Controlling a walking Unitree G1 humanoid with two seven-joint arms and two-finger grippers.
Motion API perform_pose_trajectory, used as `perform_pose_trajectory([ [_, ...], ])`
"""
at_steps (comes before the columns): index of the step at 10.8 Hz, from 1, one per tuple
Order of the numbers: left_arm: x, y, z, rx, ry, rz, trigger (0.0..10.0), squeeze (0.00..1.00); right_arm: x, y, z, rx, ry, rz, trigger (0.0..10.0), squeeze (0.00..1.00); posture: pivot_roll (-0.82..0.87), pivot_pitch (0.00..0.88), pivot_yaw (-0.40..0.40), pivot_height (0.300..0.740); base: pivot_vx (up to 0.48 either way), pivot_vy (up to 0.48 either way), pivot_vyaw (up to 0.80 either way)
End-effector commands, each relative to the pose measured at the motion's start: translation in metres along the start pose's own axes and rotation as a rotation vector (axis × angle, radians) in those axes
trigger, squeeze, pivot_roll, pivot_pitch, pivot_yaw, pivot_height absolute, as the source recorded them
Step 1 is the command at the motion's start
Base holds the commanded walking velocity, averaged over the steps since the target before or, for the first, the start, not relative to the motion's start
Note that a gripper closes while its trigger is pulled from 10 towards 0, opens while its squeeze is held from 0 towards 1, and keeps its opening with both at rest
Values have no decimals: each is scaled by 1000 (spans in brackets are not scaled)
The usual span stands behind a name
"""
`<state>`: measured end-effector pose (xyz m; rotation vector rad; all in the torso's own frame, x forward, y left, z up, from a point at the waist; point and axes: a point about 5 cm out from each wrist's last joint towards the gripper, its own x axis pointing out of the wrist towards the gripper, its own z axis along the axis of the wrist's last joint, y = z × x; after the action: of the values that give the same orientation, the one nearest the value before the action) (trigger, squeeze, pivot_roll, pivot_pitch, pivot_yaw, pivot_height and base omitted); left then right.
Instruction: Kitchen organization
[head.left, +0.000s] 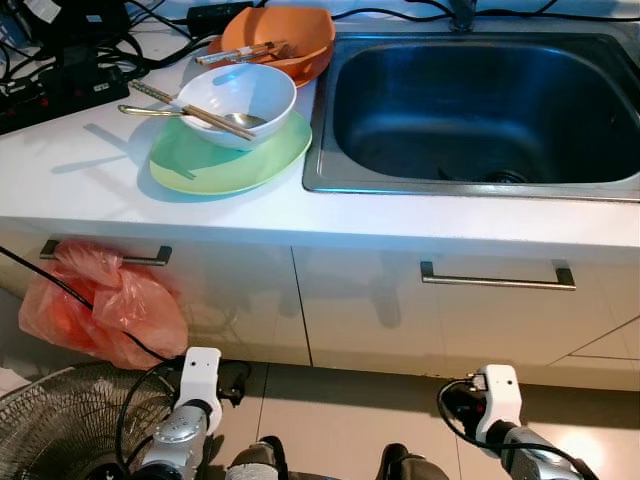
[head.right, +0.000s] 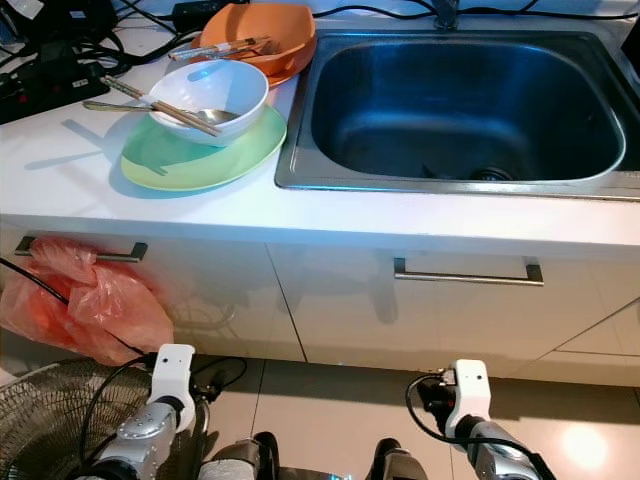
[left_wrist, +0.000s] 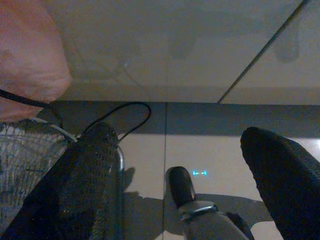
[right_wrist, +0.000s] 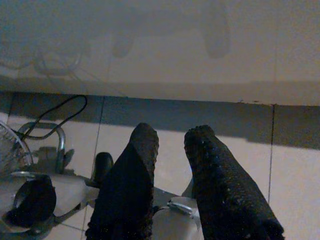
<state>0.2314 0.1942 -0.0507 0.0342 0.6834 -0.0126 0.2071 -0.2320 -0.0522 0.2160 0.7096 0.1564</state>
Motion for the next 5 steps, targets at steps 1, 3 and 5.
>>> perform_pose_trajectory([
  [1, -2, 0, -8, -5, 31, 5, 10000, 0, -5, -4, -9, 22, 14, -19, 10000, 0, 146, 194, 62, 740, 0, 0, 0],
  [3, -3, -6, -12, -19, 35, 0, 10000, 0, -9, -11, -8, 4, 19, -28, 10000, 0, 137, 199, 46, 740, 0, 0, 0],
  [5, -3, -14, -14, -27, 44, -10, 10000, 0, -16, -24, -5, -1, 13, -64, 10000, 0, 133, 182, 22, 740, 0, 0, 0],
])
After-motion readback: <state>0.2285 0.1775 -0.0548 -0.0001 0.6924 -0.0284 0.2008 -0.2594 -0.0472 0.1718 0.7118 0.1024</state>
